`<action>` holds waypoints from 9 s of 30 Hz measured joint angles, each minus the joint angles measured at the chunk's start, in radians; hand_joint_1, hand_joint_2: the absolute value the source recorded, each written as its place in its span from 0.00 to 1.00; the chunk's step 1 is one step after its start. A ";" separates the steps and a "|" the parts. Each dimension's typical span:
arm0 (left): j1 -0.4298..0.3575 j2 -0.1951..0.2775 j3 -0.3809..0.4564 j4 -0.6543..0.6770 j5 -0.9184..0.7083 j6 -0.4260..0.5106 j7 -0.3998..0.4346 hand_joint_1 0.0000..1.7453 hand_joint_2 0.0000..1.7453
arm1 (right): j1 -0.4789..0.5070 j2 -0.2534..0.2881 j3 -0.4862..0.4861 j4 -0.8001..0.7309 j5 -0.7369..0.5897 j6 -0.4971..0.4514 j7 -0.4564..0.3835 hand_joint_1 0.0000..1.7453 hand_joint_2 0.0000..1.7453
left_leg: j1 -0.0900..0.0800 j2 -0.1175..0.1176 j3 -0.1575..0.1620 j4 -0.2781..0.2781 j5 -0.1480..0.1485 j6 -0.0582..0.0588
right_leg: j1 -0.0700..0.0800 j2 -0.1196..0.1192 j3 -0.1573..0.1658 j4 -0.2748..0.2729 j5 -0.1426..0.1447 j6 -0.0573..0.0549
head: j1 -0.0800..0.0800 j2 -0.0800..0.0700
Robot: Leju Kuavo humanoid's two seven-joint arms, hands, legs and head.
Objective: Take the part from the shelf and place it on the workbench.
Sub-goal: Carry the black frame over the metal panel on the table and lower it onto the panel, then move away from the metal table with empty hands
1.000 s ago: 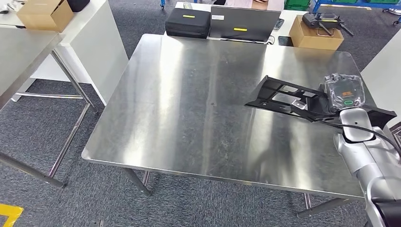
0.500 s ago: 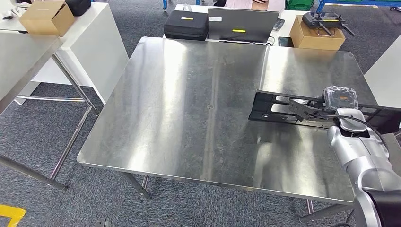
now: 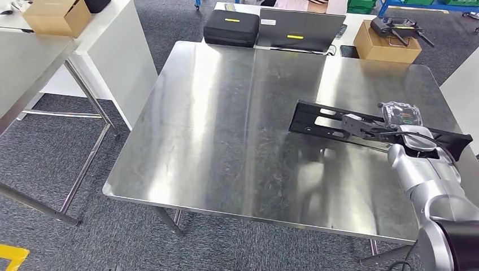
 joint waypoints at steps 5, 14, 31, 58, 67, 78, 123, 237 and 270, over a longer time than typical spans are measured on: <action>0.005 0.000 0.005 0.000 0.000 -0.001 0.001 0.00 1.00 | -0.023 0.009 -0.004 0.012 -0.006 0.053 -0.002 0.00 0.00 | -0.001 -0.003 -0.001 0.000 -0.001 0.007 | 0.000 -0.001 0.004 -0.008 0.003 0.005 | 0.000 0.000; 0.025 0.003 0.019 0.000 0.005 -0.015 0.001 0.00 1.00 | -0.126 -0.026 -0.011 0.019 -0.022 0.145 -0.070 0.00 0.00 | -0.003 -0.002 -0.001 0.000 -0.002 0.008 | -0.001 -0.001 0.003 -0.009 0.004 0.008 | 0.000 0.000; 0.057 0.010 0.068 0.000 0.043 -0.020 -0.030 0.00 1.00 | -0.397 -0.026 0.011 0.017 -0.043 0.159 -0.130 0.00 0.00 | 0.000 0.000 -0.001 -0.001 -0.001 0.008 | 0.001 -0.001 0.002 -0.008 0.004 0.008 | 0.000 0.000; 0.054 0.018 0.081 0.000 0.046 -0.018 -0.024 0.00 0.50 | -0.314 0.003 0.043 0.114 -0.162 0.085 -0.187 0.00 0.00 | 0.001 0.000 -0.001 -0.001 -0.001 0.008 | 0.002 -0.001 0.002 -0.008 0.004 0.008 | 0.000 0.000; 0.061 0.005 0.113 0.000 0.062 0.027 -0.004 0.00 0.00 | 0.309 -0.106 0.024 -0.572 -0.254 -0.347 -0.117 0.00 0.00 | 0.004 -0.017 0.008 0.000 -0.008 0.013 | 0.005 -0.017 0.018 -0.012 -0.007 0.019 | 0.000 0.000; 0.065 -0.004 0.125 0.000 0.050 0.032 0.004 0.00 0.00 | 0.900 -0.117 -0.121 -1.300 -0.118 -0.417 -0.095 0.00 0.00 | 0.003 -0.008 0.018 -0.001 -0.020 0.011 | 0.004 -0.009 0.016 -0.012 -0.016 0.019 | 0.001 0.000; 0.062 -0.041 0.215 0.000 0.096 0.111 -0.013 0.00 0.00 | 1.507 -0.092 0.156 -1.782 0.124 -0.661 0.112 0.00 0.00 | 0.006 0.005 -0.044 0.247 -0.204 -0.018 | 0.003 -0.009 0.056 -0.010 -0.040 -0.046 | -0.004 0.000; 0.052 -0.027 0.189 0.003 -0.041 0.052 -0.059 0.00 0.00 | 0.912 0.439 -0.835 0.251 -0.183 -0.081 0.196 0.00 0.00 | 0.006 0.030 -0.021 -0.029 0.063 -0.005 | 0.008 -0.001 0.183 -0.022 -0.125 0.012 | 0.012 0.000; 0.057 -0.042 0.259 0.003 -0.036 0.041 -0.096 0.00 0.00 | 0.896 0.442 -0.782 0.257 -0.157 -0.058 0.194 0.00 0.00 | -0.002 0.029 -0.030 -0.027 0.086 -0.005 | 0.029 -0.005 0.195 -0.057 -0.129 -0.033 | 0.013 0.000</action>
